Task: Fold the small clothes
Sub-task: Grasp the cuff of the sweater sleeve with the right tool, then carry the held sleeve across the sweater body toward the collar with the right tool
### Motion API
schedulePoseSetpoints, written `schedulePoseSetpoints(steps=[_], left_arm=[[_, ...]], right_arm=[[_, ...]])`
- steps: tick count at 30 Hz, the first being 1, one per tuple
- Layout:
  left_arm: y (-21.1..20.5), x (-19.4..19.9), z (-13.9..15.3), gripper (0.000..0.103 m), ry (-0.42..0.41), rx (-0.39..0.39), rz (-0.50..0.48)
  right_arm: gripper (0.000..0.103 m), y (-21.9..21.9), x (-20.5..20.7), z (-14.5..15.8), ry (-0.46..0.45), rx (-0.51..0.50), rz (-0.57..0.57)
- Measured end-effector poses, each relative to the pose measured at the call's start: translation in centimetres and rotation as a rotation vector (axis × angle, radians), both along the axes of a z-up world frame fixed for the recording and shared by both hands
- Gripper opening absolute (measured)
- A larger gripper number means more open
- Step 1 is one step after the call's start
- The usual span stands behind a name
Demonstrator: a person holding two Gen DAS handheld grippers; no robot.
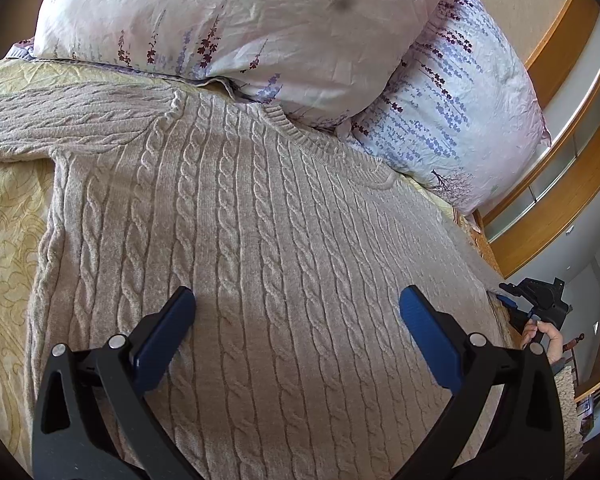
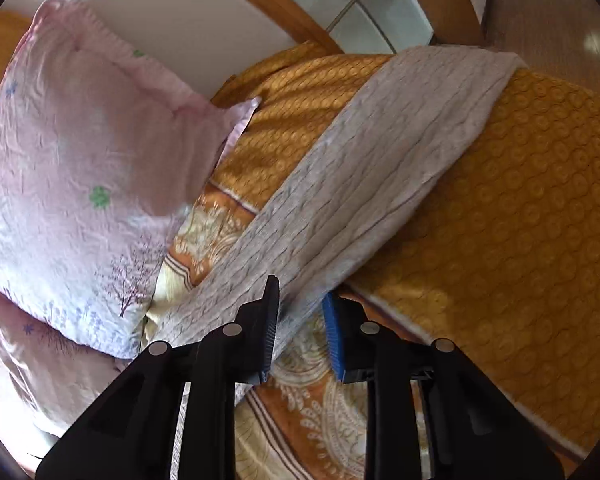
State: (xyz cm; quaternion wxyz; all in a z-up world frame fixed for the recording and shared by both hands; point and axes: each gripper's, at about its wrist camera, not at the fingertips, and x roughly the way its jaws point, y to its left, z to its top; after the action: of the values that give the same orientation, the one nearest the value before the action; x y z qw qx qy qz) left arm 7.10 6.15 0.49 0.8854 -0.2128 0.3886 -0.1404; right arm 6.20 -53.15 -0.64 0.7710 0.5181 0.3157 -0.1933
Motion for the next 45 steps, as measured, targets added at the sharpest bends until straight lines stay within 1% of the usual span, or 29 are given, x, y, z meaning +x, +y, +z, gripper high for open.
schedulePoseSetpoints(steps=[3,5,10,12,14,15,17,19,22,26,30,33,35,37,41,43,45], left_arm=[[0.0,0.0,0.0,0.101,0.000,0.000,-0.001],[0.0,0.0,0.0,0.101,0.000,-0.003,0.000],[0.1,0.0,0.1,0.101,-0.001,-0.011,-0.001],[0.1,-0.1,0.1,0.101,-0.002,-0.014,0.000],[0.0,-0.1,0.2,0.101,-0.002,-0.016,0.000],[0.0,-0.1,0.2,0.101,-0.002,-0.016,0.000],[0.0,-0.1,0.2,0.101,-0.003,-0.021,0.000],[0.1,-0.2,0.2,0.101,-0.003,-0.026,0.001],[0.1,-0.2,0.2,0.101,-0.004,-0.037,0.003],[0.2,-0.3,0.2,0.101,-0.006,-0.046,0.004],[0.2,-0.3,0.3,0.101,-0.007,-0.051,0.005],[0.3,-0.4,0.3,0.101,-0.008,-0.057,0.005],[0.3,-0.4,0.3,0.101,-0.008,-0.060,0.006],[0.3,-0.4,0.3,0.101,-0.009,-0.062,0.006],[0.3,-0.5,0.3,0.101,-0.010,-0.066,0.006],[0.3,-0.5,0.3,0.101,-0.010,-0.067,0.006],[0.3,-0.5,0.3,0.101,-0.010,-0.068,0.006]], right_arm=[[0.024,-0.9,-0.4,-0.2,-0.007,-0.010,-0.020],[0.024,-1.1,-0.4,0.0,0.004,-0.035,-0.023],[0.024,-0.5,0.2,0.0,0.011,-0.087,-0.025],[0.024,-0.4,0.0,-0.3,-0.005,-0.072,-0.038],[0.020,-0.7,-0.4,-0.6,-0.022,-0.044,-0.056],[0.014,-0.9,-0.4,-0.7,-0.022,-0.045,-0.056],[0.012,-0.7,-0.3,-0.2,-0.035,-0.079,-0.041],[0.011,-0.1,-0.4,1.2,-0.076,-0.126,-0.027],[0.011,1.1,0.2,4.0,-0.163,-0.186,0.024],[0.011,3.8,1.7,7.2,-0.284,-0.213,0.125],[0.011,8.4,3.7,9.3,-0.369,-0.207,0.267],[0.011,13.0,5.5,9.6,-0.399,-0.186,0.405],[0.011,16.6,6.9,9.0,-0.393,-0.161,0.506],[0.011,20.5,7.9,7.7,-0.358,-0.129,0.609],[0.011,26.7,9.6,4.3,-0.226,-0.133,0.758],[0.012,28.2,9.8,3.2,-0.166,-0.132,0.806],[0.017,28.4,9.7,2.6,-0.127,-0.118,0.819]])
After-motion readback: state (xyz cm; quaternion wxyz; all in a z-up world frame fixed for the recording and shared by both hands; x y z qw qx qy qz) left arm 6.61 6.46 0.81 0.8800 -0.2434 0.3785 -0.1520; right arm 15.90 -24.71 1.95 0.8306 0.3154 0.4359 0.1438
